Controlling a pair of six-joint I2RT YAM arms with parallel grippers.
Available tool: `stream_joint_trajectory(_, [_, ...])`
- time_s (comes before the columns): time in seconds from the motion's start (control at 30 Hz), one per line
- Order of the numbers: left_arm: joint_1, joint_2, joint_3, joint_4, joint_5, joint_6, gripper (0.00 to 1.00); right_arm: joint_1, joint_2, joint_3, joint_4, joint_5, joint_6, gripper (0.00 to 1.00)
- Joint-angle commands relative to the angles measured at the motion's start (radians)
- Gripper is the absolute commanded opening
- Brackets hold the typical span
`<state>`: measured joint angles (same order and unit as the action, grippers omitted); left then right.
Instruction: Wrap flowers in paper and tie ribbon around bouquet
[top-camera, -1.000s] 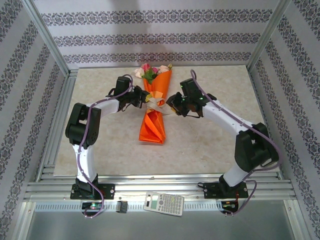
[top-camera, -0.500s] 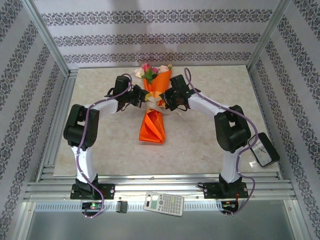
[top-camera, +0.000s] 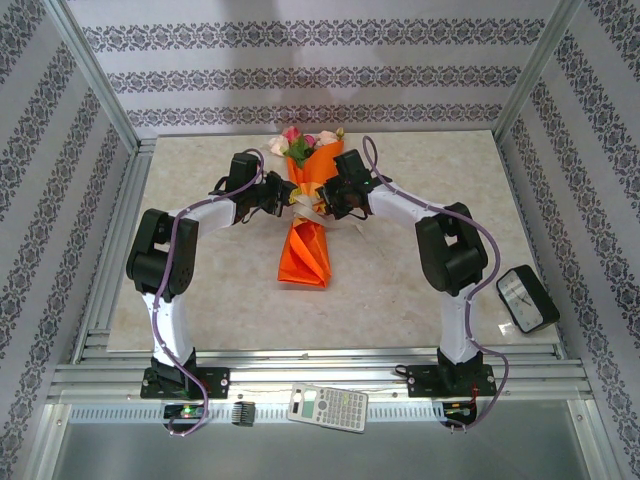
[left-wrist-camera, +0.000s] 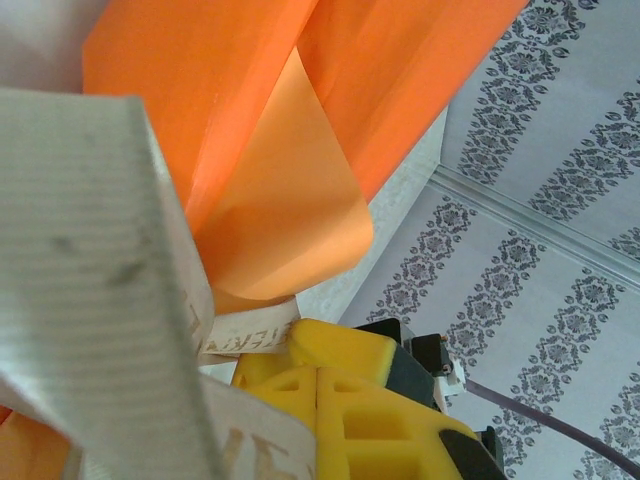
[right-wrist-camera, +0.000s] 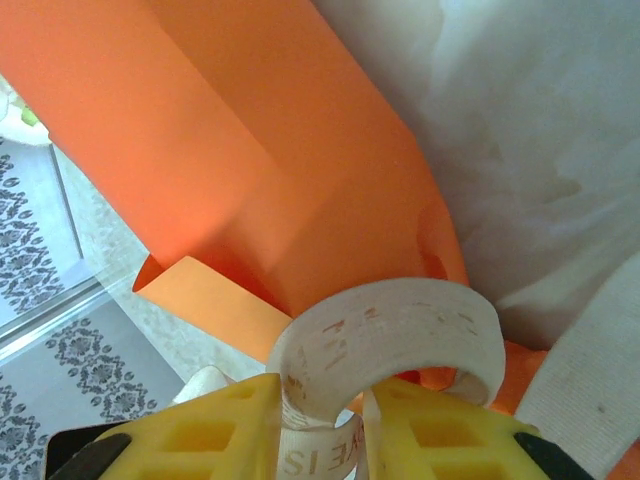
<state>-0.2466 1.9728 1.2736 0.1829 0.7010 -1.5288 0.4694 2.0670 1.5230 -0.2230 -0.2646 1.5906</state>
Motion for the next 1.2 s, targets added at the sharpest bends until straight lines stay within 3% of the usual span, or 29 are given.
stream_joint_trajectory(0.0, [0.006,-0.041,-0.007,-0.026,-0.012,0.002,0.00,0.021,-0.065,-0.019,0.004,0.055,-0.001,0.33])
stream_joint_trajectory(0.2, [0.006,-0.030,-0.001,-0.021,-0.011,-0.001,0.00,0.059,-0.245,-0.224,0.064,0.048,0.024,0.39])
stream_joint_trajectory(0.4, [0.005,-0.028,0.003,-0.020,-0.009,0.001,0.00,0.081,-0.291,-0.427,0.315,0.026,0.311,0.45])
stream_joint_trajectory(0.57, [0.006,-0.031,0.006,-0.022,-0.007,0.003,0.00,0.088,-0.226,-0.439,0.485,0.065,0.524,0.45])
stream_joint_trajectory(0.83, [0.006,-0.031,0.003,-0.022,-0.005,0.005,0.00,0.096,-0.167,-0.389,0.514,0.100,0.618,0.44])
stream_joint_trajectory(0.9, [0.007,-0.030,0.004,-0.020,-0.003,0.003,0.00,0.101,-0.164,-0.396,0.521,0.105,0.631,0.39])
stream_joint_trajectory(1.03, [0.008,-0.029,0.010,-0.025,-0.001,0.006,0.00,0.103,-0.180,-0.415,0.510,0.120,0.628,0.17])
stream_joint_trajectory(1.17, [0.009,-0.023,0.016,-0.021,-0.002,0.005,0.00,0.102,-0.214,-0.438,0.466,0.124,0.623,0.07])
